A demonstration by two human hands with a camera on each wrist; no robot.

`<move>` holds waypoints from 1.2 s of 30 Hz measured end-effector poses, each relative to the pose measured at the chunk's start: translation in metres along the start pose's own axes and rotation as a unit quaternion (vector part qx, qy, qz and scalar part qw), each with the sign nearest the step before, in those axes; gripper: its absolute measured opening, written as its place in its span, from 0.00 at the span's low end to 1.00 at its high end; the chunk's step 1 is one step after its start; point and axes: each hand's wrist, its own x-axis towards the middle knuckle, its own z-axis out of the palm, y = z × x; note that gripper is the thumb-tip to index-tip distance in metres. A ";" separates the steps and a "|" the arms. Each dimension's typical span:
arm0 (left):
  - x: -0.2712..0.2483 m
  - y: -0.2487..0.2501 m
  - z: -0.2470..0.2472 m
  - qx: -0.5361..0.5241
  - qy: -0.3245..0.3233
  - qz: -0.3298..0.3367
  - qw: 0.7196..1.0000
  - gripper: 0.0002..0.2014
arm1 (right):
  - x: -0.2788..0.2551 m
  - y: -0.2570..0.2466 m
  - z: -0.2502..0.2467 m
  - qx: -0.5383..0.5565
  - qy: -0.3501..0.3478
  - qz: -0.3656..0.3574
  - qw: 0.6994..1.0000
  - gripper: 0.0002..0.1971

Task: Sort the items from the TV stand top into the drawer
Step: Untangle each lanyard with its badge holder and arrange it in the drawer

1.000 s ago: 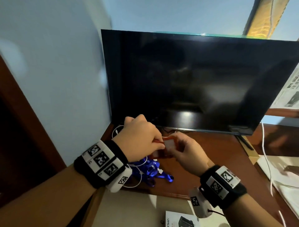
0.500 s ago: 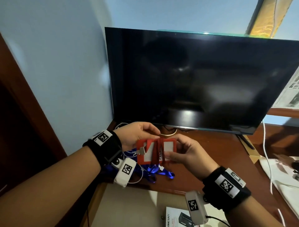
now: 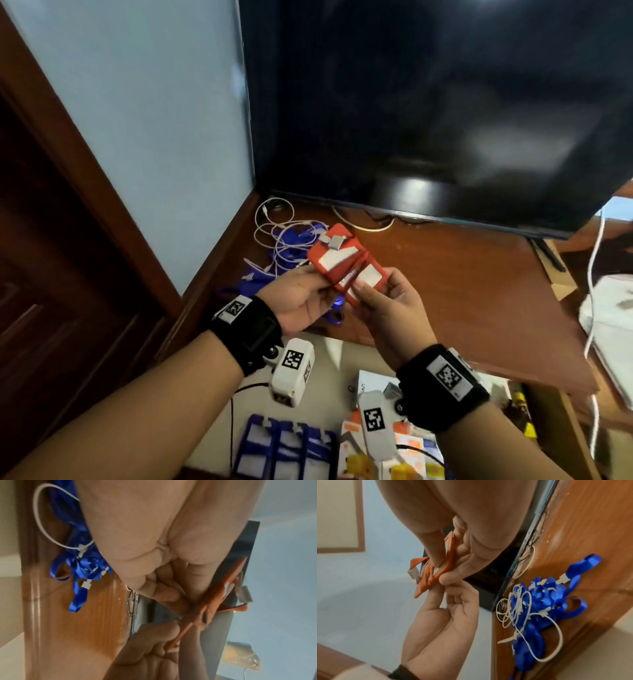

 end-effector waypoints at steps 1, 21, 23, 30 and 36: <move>0.000 -0.006 -0.005 -0.015 0.020 -0.003 1.000 0.15 | 0.001 0.008 0.000 -0.004 0.016 0.011 1.000 0.09; -0.027 -0.111 -0.166 0.392 0.238 -0.138 0.878 0.06 | -0.016 0.133 -0.052 -0.623 -0.116 0.286 0.719 0.17; -0.024 -0.118 -0.197 0.492 0.239 -0.202 0.812 0.07 | -0.009 0.129 -0.062 -0.667 -0.111 0.245 0.695 0.19; -0.010 -0.138 -0.238 0.573 0.233 -0.316 0.719 0.14 | 0.041 0.082 -0.059 -0.708 -0.051 0.056 0.702 0.07; -0.002 -0.150 -0.249 0.571 0.239 -0.352 0.702 0.17 | 0.105 0.074 -0.060 -0.713 -0.038 -0.030 0.700 0.06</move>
